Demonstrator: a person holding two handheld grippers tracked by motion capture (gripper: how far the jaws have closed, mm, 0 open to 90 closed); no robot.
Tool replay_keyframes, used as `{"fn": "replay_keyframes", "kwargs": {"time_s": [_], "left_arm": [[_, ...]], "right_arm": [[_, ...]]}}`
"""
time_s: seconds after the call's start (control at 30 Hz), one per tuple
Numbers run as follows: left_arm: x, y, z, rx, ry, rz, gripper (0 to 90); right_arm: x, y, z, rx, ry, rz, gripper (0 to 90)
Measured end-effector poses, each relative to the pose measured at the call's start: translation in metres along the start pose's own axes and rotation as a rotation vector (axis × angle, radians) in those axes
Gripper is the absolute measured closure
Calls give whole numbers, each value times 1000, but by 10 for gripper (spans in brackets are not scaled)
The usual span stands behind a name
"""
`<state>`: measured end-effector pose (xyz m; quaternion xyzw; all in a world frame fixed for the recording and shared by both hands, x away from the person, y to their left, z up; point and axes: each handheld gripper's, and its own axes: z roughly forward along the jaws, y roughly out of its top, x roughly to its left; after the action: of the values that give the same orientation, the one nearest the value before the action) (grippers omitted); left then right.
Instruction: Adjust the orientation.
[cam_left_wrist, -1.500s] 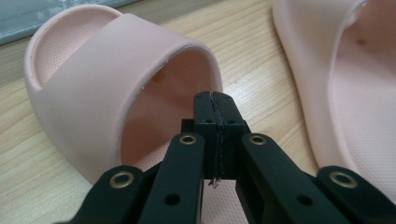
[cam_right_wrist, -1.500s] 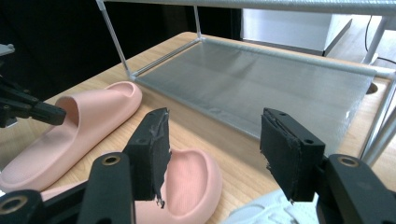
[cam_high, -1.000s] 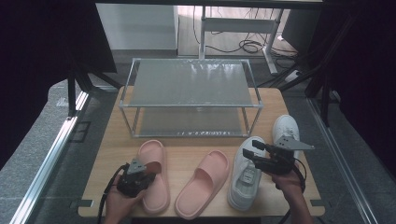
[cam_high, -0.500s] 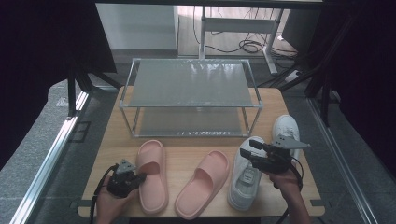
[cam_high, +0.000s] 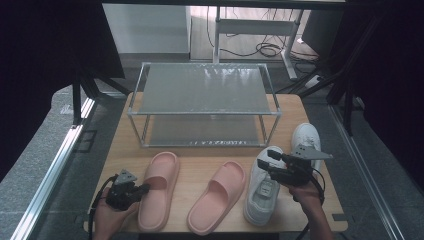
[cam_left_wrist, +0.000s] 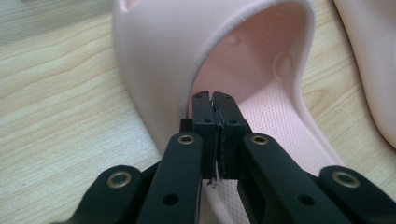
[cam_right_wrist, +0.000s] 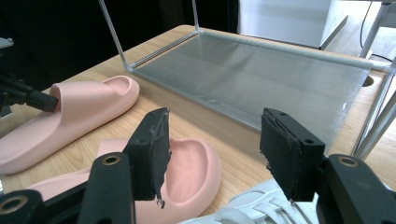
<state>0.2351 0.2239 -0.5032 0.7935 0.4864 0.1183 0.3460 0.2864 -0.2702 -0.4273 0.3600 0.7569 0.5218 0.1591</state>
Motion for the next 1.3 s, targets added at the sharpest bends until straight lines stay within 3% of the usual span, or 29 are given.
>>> {"fn": "replay_keyframes", "kwargs": {"time_s": [0.47, 0.73, 0.8, 0.83, 1.03, 1.3], "left_arm": [[22, 17, 11, -14, 15, -14, 893], [21, 18, 10, -26, -3, -10, 868], [20, 18, 7, -24, -31, -6, 784], [18, 18, 5, -27, -39, -3, 784], [5, 13, -1, -51, -52, 17, 607], [-5, 8, -6, -59, -91, 18, 468]], "right_arm": [[2, -1, 0, 0, -2, -2, 437], [1, -1, -2, -2, -9, 5, 437], [2, -1, -3, -4, -11, 1, 437], [2, -1, -3, -4, -11, 1, 437], [1, -2, -2, -1, -12, 5, 437], [0, -1, -3, -10, -13, 4, 437]]}}
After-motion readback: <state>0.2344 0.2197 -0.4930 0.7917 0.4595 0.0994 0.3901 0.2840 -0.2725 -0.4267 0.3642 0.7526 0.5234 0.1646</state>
